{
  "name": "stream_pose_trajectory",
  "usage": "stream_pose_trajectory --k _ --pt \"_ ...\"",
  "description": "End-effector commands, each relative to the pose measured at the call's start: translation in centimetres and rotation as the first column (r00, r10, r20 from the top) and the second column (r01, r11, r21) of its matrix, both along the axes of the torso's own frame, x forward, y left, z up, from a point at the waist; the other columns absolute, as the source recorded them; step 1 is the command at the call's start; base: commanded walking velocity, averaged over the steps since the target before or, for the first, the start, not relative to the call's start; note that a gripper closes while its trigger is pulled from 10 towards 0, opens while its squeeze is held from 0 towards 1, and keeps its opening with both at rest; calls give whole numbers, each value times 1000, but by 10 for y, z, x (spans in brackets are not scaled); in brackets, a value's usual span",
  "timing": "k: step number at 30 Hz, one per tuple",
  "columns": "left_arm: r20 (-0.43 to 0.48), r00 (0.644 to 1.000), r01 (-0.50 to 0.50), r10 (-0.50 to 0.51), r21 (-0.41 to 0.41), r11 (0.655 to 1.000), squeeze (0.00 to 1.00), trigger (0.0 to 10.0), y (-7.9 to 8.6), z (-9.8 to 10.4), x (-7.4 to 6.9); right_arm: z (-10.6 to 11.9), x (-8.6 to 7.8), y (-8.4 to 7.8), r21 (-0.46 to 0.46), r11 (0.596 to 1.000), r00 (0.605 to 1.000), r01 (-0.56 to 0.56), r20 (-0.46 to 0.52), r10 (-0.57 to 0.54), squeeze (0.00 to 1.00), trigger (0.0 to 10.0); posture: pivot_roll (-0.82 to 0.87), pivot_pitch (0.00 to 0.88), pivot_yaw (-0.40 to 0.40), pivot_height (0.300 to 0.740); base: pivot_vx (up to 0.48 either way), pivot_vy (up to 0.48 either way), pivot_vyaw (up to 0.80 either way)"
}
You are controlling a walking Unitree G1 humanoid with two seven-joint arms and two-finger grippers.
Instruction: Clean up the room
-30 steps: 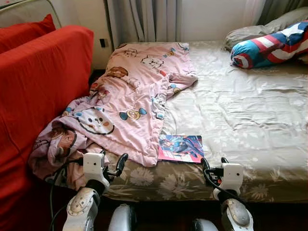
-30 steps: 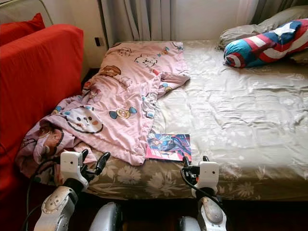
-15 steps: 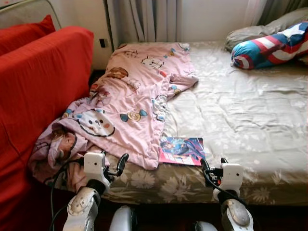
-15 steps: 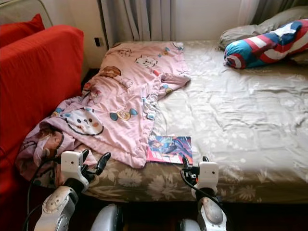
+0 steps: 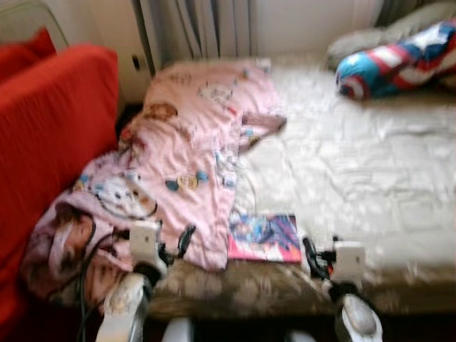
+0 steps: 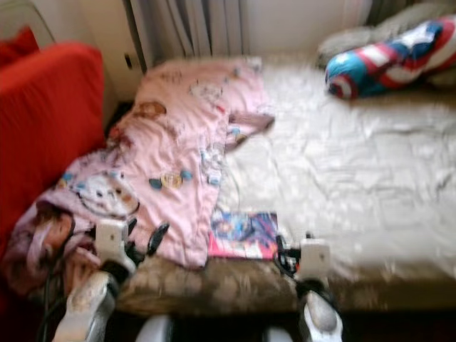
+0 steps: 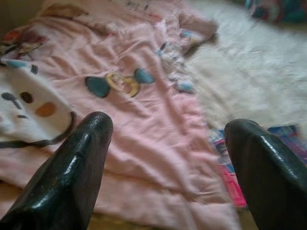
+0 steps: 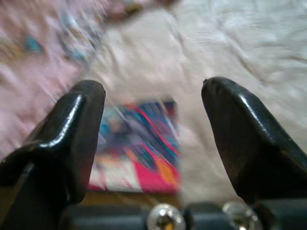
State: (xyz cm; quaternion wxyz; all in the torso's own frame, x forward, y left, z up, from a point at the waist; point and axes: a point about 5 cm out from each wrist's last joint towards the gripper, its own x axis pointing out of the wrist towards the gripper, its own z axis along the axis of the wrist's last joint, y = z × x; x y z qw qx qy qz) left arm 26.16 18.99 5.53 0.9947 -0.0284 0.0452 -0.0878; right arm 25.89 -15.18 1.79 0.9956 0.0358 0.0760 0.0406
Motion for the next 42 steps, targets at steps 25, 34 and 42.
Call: stream_pose_trajectory --k 25,34,42 --pt "36 999 -6 5 20 1000 0 10000 2 19 -10 -24 26 3 206 963 954 174 -279 -113 1000 10000 95 195 93 622 22 0 0" --pt "18 1000 -10 9 41 999 0 10000 9 23 -20 -25 24 -9 259 938 949 232 -271 -160 0 10000 125 254 117 622 0 0 0" --pt "-1 1000 -23 23 72 997 0 10000 19 29 -35 -24 25 -15 369 900 956 232 -257 -141 0 10000 177 300 131 622 0 0 0"
